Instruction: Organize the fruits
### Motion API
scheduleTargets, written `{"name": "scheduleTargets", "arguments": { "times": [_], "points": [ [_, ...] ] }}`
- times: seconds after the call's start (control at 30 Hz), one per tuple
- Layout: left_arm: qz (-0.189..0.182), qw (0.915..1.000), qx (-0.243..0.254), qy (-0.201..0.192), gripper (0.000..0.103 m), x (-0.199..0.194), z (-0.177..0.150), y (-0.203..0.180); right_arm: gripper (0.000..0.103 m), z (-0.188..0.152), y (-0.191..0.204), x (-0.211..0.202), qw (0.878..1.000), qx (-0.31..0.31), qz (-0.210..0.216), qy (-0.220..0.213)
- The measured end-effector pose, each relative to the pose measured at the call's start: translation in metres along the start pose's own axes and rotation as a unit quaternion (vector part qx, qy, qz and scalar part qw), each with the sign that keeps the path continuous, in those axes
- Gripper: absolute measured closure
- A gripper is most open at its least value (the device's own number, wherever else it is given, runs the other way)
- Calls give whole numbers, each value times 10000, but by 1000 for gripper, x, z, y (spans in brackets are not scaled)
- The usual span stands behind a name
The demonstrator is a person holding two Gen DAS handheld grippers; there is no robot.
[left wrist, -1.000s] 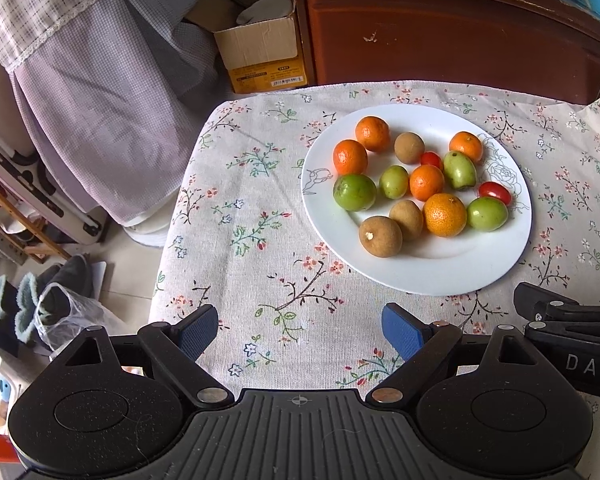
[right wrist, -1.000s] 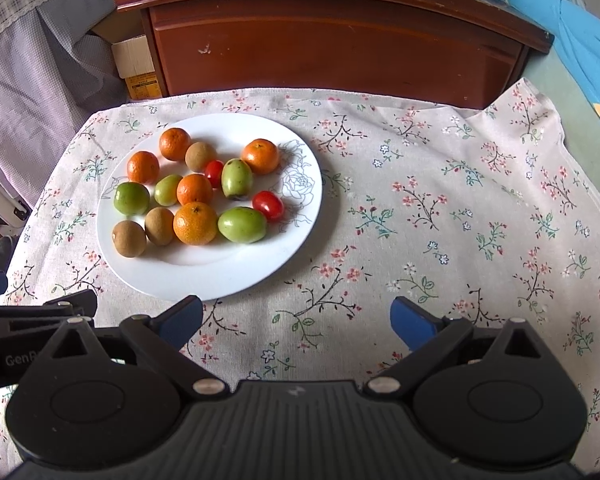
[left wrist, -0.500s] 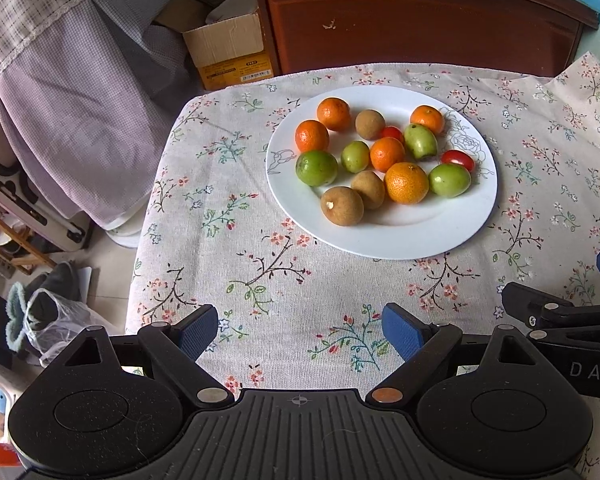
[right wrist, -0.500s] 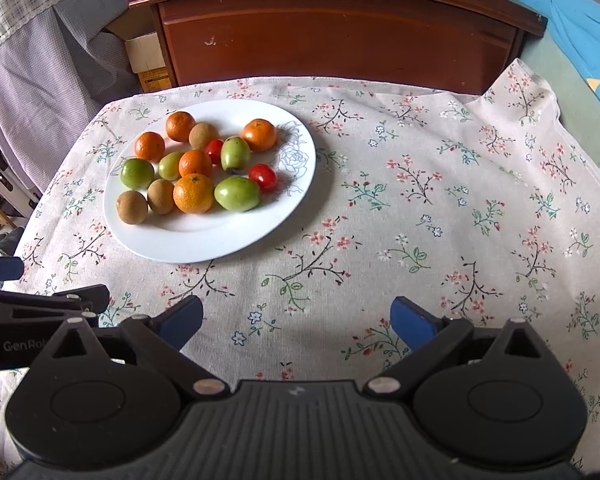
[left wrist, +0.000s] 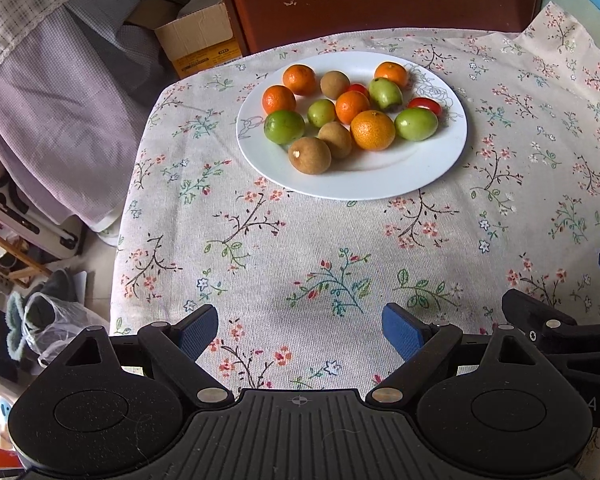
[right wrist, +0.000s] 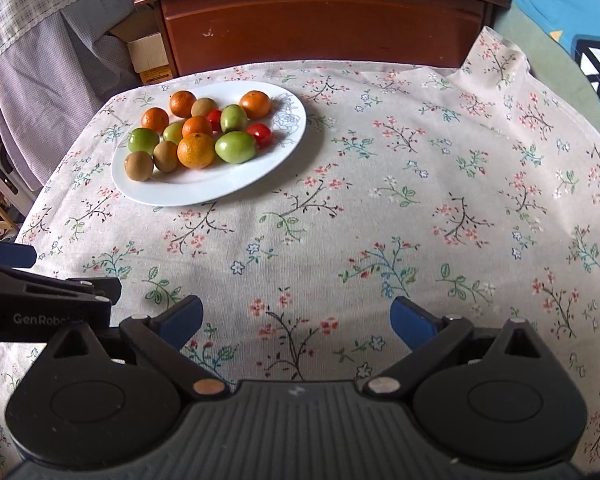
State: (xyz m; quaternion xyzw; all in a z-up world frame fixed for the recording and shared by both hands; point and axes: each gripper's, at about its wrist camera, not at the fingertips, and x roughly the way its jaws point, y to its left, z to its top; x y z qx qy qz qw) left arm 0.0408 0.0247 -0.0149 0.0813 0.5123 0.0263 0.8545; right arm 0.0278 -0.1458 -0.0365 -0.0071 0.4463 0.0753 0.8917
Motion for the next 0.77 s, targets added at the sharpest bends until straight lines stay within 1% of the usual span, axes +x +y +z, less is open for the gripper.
{"name": "scheduleTargets", "arguments": {
  "times": [0.13, 0.2, 0.27, 0.33, 0.5, 0.63, 0.77],
  "points": [
    [72, 10000, -14, 34, 12, 1, -8, 2, 3, -16, 3, -1, 9999, -110, -92, -34],
    [106, 9999, -58, 88, 12, 2, -13, 5, 3, -27, 3, -4, 9993, -198, -244, -182],
    [85, 9998, -122, 112, 12, 2, -18, 9, 3, -36, 3, -7, 9987, -230, -239, -396],
    [88, 9998, -119, 96, 12, 1, -21, 9, 2, -43, 3, -6, 9983, -234, -221, -478],
    [79, 9998, -140, 85, 12, -1, -25, 9, 1, -45, 5, -4, 9967, -305, -163, -737],
    [78, 9998, -179, 69, 12, -2, -26, 10, 1, -49, 8, -1, 9945, -301, -204, -987],
    [64, 9997, -218, 64, 12, -2, -24, 9, 1, -45, 11, 3, 9942, -333, -186, -1007]
  ]
}}
